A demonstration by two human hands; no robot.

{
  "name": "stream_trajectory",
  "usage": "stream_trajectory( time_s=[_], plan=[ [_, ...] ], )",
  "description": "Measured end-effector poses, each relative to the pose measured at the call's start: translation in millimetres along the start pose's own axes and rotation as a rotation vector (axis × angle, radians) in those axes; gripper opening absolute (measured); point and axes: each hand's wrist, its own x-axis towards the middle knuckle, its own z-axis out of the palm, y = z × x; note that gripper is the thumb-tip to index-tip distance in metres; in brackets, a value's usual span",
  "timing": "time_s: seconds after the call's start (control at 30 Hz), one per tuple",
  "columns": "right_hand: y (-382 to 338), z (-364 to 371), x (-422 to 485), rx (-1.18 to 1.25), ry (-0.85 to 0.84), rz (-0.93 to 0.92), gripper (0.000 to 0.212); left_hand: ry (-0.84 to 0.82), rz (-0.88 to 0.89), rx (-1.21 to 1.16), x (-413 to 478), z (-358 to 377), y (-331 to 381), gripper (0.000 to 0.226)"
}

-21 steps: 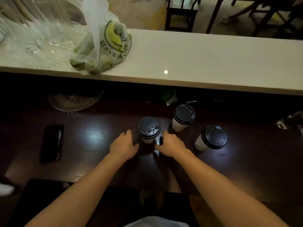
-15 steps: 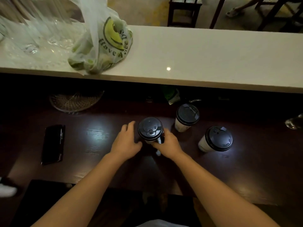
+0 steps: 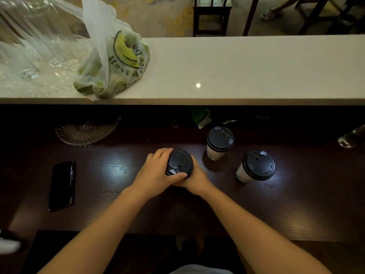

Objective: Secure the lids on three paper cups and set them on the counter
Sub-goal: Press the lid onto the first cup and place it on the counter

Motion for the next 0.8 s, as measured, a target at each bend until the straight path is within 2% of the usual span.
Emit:
stream_trajectory(
  time_s=[0.27, 0.37, 0.6, 0.8],
  plan=[
    [-6.4, -1.3, -13.8, -0.100, -0.002, -0.124, 0.087, -0.002, 0.270, 0.329, -8.6, -14.0, 5.5, 0.089],
    [-9.0, -0.9, -20.3, -0.130, -0.005, -0.175, 0.089, 0.039, 0.316, 0.418, -12.1, -15.5, 9.3, 0.082],
    [-13.9, 7.1, -34.2, -0.171, 0.091, -0.214, 0.088, 0.161, 0.279, 0.432, -18.9, -12.0, 22.8, 0.070],
    [-14.3, 16.5, -30.6, -0.275, 0.250, -0.180, 0.075, 0.254, 0.160, 0.355, -21.5, -5.7, 43.3, 0.063]
  ],
)
